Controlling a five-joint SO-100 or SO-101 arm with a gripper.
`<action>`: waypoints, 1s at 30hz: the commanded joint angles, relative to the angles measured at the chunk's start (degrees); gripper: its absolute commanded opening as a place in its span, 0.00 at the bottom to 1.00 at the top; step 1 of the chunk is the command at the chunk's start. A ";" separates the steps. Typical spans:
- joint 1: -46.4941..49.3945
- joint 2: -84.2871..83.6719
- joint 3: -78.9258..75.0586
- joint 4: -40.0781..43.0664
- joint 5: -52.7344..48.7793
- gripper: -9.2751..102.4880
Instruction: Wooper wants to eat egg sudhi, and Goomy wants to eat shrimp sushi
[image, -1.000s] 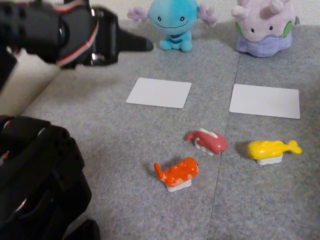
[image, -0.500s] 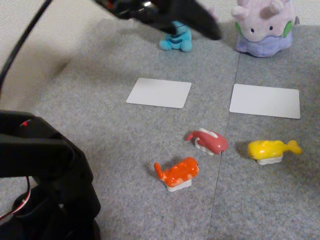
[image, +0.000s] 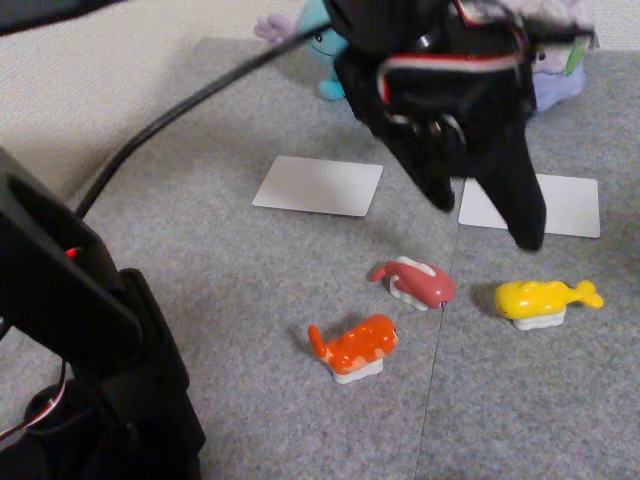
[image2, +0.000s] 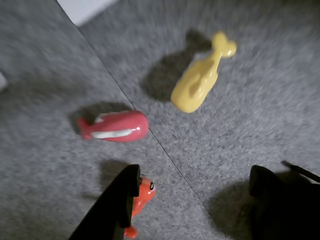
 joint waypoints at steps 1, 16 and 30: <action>0.70 -2.64 -3.16 -3.34 -0.35 0.32; 1.49 -15.38 -3.16 -14.24 1.93 0.32; 3.43 -28.65 -13.10 -13.54 1.93 0.31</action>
